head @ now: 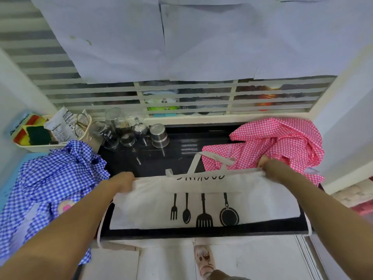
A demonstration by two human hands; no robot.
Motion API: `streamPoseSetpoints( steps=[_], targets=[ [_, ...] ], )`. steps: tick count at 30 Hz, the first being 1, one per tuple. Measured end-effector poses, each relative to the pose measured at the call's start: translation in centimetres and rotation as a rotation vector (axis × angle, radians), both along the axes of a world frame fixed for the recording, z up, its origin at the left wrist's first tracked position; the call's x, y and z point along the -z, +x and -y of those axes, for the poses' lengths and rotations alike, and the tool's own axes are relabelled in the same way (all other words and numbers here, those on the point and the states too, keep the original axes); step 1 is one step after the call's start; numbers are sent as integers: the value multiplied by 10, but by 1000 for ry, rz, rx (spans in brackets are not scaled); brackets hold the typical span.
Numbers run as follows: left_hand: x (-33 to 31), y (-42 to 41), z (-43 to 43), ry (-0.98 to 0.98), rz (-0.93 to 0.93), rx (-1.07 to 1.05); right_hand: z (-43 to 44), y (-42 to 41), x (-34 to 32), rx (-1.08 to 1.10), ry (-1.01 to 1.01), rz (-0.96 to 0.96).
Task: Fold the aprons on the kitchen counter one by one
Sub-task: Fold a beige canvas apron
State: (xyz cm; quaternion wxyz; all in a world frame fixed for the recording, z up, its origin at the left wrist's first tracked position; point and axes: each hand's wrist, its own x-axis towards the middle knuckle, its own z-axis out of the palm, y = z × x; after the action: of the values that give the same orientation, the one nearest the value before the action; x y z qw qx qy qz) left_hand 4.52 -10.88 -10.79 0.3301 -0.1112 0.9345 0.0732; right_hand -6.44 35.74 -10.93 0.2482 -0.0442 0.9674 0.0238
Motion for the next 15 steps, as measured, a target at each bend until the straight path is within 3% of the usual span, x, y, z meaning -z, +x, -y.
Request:
streamPoseSetpoints(
  steps=[3, 5, 9, 12, 15],
  targets=[
    [25, -4, -12, 246, -57, -66, 16, -14, 23, -34, -19, -55],
    [34, -7, -21, 308, -66, -110, 36, -21, 29, -86, -27, -15],
    [46, -17, -29, 291, -81, -149, 102, -26, 35, -173, -256, -42],
    [52, -21, -29, 254, -78, -166, 154, -25, 37, -356, -369, -61],
    [54, -20, -28, 247, -107, -207, 193, -23, 41, -454, -366, 159]
  ],
)
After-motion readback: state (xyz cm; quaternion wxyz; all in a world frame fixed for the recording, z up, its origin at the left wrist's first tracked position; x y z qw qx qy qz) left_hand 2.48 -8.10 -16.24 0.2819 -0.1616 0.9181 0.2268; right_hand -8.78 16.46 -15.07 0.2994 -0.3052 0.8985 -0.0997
